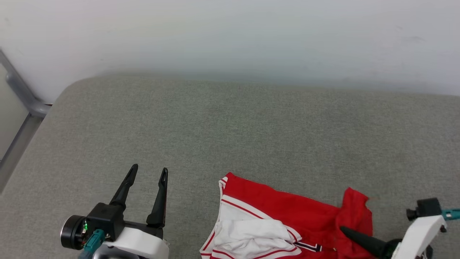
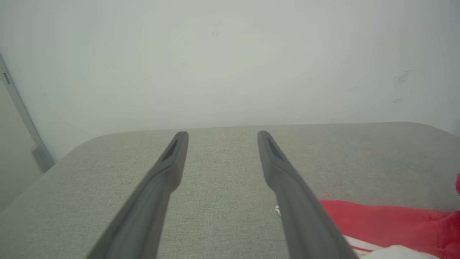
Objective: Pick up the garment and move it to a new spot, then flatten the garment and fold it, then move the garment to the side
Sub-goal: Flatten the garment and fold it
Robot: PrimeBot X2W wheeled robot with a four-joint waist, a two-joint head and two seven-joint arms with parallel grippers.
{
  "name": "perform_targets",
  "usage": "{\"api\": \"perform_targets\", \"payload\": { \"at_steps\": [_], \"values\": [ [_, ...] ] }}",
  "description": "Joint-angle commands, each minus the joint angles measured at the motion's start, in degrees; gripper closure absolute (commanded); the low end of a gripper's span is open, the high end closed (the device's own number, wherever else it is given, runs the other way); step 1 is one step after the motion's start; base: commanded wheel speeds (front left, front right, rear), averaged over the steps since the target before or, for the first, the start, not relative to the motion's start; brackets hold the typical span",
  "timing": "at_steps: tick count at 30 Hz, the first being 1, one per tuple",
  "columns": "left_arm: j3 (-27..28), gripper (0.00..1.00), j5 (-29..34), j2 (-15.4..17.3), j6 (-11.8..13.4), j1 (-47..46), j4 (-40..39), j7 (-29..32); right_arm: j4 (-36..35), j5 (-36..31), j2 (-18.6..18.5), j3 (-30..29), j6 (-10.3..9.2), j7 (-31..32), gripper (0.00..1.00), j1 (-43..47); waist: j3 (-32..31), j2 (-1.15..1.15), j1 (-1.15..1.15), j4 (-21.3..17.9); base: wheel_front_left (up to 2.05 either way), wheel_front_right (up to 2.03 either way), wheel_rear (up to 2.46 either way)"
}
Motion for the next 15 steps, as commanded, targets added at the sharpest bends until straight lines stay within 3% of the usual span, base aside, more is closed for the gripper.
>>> {"api": "perform_targets", "payload": {
  "at_steps": [1,15],
  "values": [
    [-0.1,0.00,0.0,-0.1,0.0,-0.8,0.0,0.0,0.3,0.8,0.2,0.9,-0.01,-0.8,1.00,-1.2,0.3,0.00,0.00,0.6,0.00,0.00,0.00],
    [-1.5,0.00,-0.2,-1.2,-1.4,-4.0,1.5,-0.8,9.0,12.5,0.2,25.1,-0.01,-15.1,1.00,-10.4,4.0,0.00,0.00,6.0,0.00,0.00,0.00]
  ]
}}
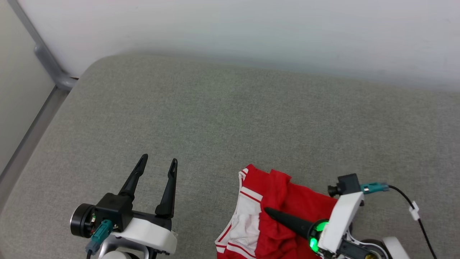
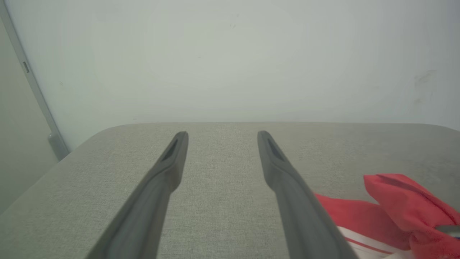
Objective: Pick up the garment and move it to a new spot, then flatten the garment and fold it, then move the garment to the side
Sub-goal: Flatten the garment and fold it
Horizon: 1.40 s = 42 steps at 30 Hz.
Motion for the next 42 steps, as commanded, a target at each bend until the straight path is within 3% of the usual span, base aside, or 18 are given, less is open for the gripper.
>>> {"api": "perform_targets", "payload": {
  "at_steps": [1,9,10,11,20,26,31,42],
  "values": [
    [0.0,0.00,-0.1,-0.1,-0.2,-0.9,0.2,-0.2,0.4,0.5,0.1,0.9,-0.01,-0.7,1.00,-1.2,0.9,0.00,0.00,0.7,0.00,0.00,0.00],
    [0.1,0.00,-0.2,-1.1,-0.6,-2.3,1.1,-0.7,5.5,-1.3,0.1,7.1,-0.01,-4.8,1.00,-4.3,3.4,0.00,0.00,1.0,0.00,0.00,0.00],
    [0.1,0.00,-0.2,-1.2,-0.7,-2.4,1.3,-0.8,5.9,-1.2,0.1,7.5,-0.01,-5.2,0.26,-4.6,3.6,0.00,0.00,1.0,0.00,0.00,0.00],
    [0.0,0.00,-0.1,-1.3,-0.7,-2.4,1.4,-0.8,6.4,-1.1,0.1,7.8,-0.01,-5.6,0.00,-4.7,3.8,0.00,0.00,0.9,0.00,0.00,0.00],
    [0.1,0.00,0.3,-1.5,-1.1,-2.7,2.5,-1.1,1.9,-0.7,-0.4,10.7,-0.01,-7.8,0.00,-6.4,2.4,0.00,0.00,-0.6,0.00,0.00,0.00],
    [0.0,0.00,0.3,-1.5,-0.9,-1.7,2.8,-1.1,-2.3,-7.5,-2.9,9.6,-0.01,-15.1,0.00,-6.4,1.1,0.00,0.00,-2.0,0.00,0.00,0.00],
    [0.5,0.00,0.0,-1.2,-0.3,-1.3,2.8,-1.1,-3.1,-15.9,-3.8,4.3,-0.01,-22.5,0.00,-5.0,0.7,0.00,0.00,-3.5,0.00,0.00,0.00],
    [2.1,0.00,-1.0,-0.6,1.1,-0.6,3.8,-1.1,-7.7,-37.8,-4.0,-14.1,-0.01,-30.1,0.00,-0.3,-1.9,0.00,0.00,-7.2,0.00,0.00,0.00]
  ]
}}
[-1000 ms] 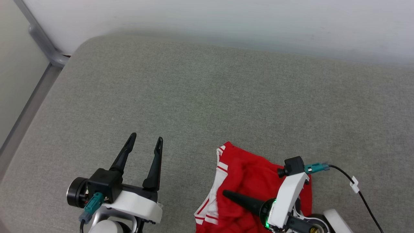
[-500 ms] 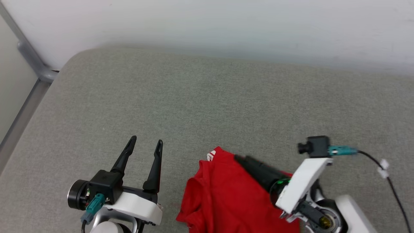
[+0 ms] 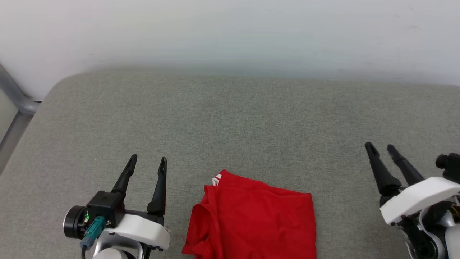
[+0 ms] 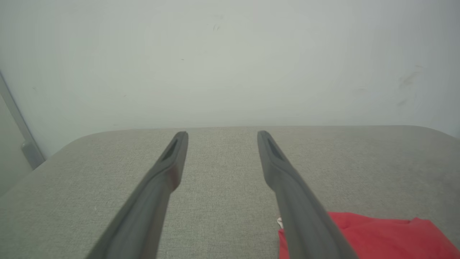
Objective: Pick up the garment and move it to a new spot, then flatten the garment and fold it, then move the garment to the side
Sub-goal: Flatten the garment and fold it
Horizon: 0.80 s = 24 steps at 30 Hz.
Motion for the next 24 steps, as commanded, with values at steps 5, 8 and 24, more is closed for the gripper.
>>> {"api": "perform_targets", "payload": {
  "at_steps": [5,8,24],
  "values": [
    [0.6,0.00,-0.7,0.5,0.5,1.5,0.1,-0.3,-5.0,-12.3,1.4,-5.6,-0.01,-3.5,0.00,4.0,-1.7,0.00,0.00,-1.7,0.00,0.00,0.00],
    [1.1,0.00,-1.1,0.6,0.9,2.1,0.2,-0.3,-7.5,-18.4,1.8,-5.8,-0.01,-4.9,0.00,6.2,-2.8,0.00,0.00,-2.6,0.00,0.00,0.00],
    [2.7,0.00,-1.7,0.3,2.1,6.1,1.5,-0.4,-13.3,-25.2,3.1,-1.3,-0.01,-7.2,0.00,14.0,-5.4,0.00,0.00,-5.1,0.00,0.00,0.00]
  ]
}}
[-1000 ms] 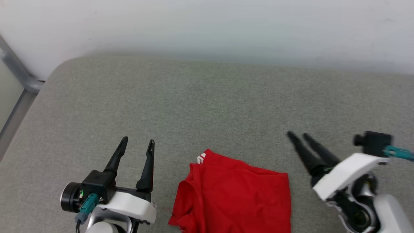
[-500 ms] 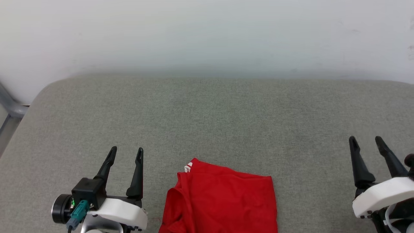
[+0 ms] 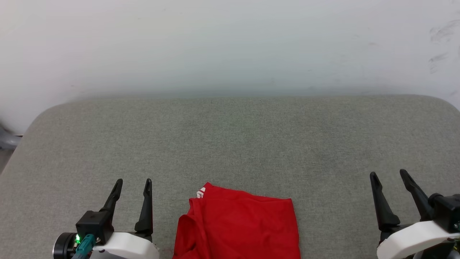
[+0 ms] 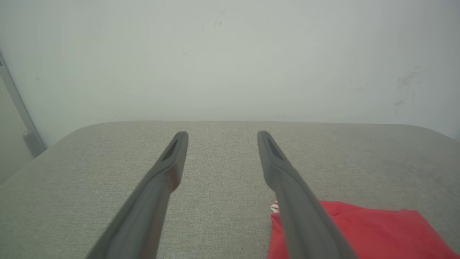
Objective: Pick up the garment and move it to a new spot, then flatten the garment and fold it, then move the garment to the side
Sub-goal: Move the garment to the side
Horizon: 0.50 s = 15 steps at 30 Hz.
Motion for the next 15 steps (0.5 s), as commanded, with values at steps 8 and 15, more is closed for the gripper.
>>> {"api": "perform_targets", "payload": {
  "at_steps": [8,15],
  "values": [
    [0.5,0.00,0.3,0.0,-0.1,-0.1,0.4,-0.3,-0.6,0.4,0.6,-0.1,-0.02,1.0,0.00,0.8,0.3,0.00,0.00,0.0,0.00,0.00,0.00],
    [0.4,0.00,1.0,-0.4,-0.8,-1.8,-0.2,-0.3,1.6,3.8,0.0,-2.2,-0.02,5.3,0.00,1.5,1.4,0.00,0.00,1.9,0.00,0.00,0.00]
  ]
}}
